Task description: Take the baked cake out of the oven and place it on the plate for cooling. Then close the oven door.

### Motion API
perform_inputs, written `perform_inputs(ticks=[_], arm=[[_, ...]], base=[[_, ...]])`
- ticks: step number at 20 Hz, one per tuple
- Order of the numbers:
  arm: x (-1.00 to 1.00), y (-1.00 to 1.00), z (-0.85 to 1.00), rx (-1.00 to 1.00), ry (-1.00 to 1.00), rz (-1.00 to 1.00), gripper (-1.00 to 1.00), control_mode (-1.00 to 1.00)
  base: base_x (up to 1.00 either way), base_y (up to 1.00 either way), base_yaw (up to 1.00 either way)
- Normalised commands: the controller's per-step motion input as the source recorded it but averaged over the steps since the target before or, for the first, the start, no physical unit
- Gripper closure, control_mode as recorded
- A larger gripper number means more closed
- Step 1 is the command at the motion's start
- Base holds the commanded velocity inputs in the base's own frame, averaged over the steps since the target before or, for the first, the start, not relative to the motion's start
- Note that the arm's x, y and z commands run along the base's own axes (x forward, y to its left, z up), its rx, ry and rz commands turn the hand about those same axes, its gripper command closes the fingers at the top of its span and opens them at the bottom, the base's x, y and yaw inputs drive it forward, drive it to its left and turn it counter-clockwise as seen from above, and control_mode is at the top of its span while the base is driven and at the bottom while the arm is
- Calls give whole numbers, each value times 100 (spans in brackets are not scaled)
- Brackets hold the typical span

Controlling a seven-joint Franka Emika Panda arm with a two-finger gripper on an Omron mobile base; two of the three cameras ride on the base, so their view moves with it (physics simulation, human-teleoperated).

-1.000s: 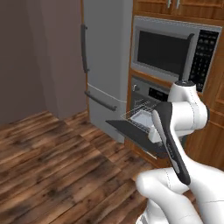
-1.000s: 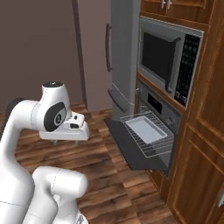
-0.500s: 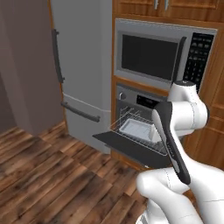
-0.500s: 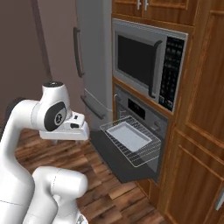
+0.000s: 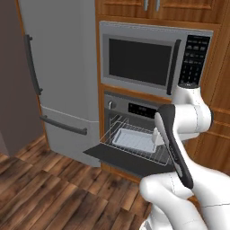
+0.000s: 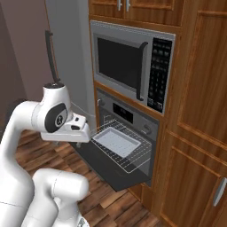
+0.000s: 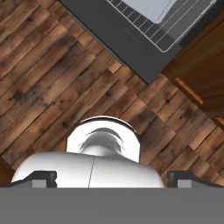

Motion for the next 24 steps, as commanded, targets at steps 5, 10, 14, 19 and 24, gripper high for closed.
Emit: perform_inputs(ticks=[5,10,14,19,24], arm=[[0,0,-8,0,-1,-2,-100,-100],[27,0,-79,0,-9,-15,-100,-100],[70,3,-63,0,-10,-26,-100,-100],[89,-2,-61,0,-3,-39,-100,-100],[84,-15,-80,-1,0,-45,-100,-100]], base=[[0,0,0],[0,0,0],[0,0,0],[0,0,0],[0,0,0]])
